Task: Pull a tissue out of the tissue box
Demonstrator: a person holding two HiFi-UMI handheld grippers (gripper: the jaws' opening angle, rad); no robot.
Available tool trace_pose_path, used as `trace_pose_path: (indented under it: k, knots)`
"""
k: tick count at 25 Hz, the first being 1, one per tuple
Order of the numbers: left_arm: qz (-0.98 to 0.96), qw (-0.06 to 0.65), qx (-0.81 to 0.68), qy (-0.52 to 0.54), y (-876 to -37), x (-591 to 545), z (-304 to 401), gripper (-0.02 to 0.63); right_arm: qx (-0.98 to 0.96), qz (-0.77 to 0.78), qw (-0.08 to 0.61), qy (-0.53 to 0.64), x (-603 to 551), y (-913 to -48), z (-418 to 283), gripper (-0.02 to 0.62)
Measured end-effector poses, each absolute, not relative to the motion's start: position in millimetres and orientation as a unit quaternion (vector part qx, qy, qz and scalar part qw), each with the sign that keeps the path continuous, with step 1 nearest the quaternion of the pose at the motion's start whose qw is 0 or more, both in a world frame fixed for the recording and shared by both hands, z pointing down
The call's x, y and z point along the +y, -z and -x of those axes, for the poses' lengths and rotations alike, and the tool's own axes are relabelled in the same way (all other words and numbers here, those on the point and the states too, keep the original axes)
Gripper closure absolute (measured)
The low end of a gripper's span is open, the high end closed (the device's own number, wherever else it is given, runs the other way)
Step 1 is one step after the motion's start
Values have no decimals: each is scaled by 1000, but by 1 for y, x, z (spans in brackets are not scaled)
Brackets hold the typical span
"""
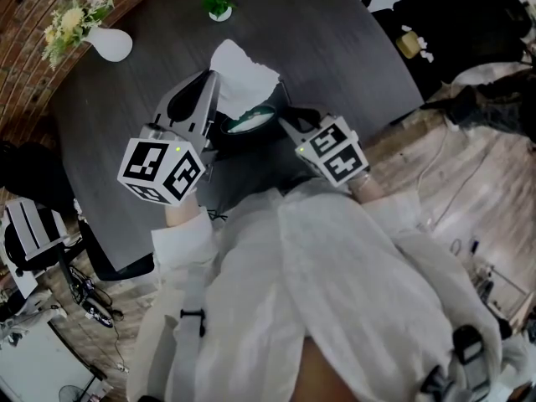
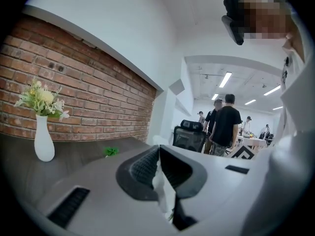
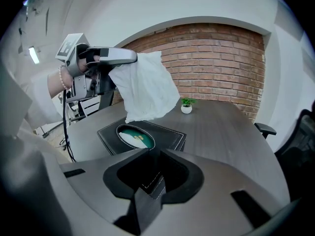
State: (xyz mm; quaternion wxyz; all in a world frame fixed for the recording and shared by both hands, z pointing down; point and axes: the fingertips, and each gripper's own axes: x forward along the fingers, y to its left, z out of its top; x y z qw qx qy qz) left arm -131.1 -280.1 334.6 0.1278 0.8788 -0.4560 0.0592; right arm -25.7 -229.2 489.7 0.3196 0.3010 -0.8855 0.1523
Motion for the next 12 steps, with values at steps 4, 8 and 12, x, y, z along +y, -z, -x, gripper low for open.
trace_pose_path:
  k: [4,8,12]
  knots:
    - [-878,130,-457,-59,-334,-280,132,597,-885,-300,320,-156,-230,-490,25,526]
    - [-876,128,-462,-57,-332,-279,132,597,-883,-300,328,-153,-233,-494,17,532]
    - [-871,124,-473,-52,-329,-277,135,597,-887,-303,313,-152,-238,-486,16,543]
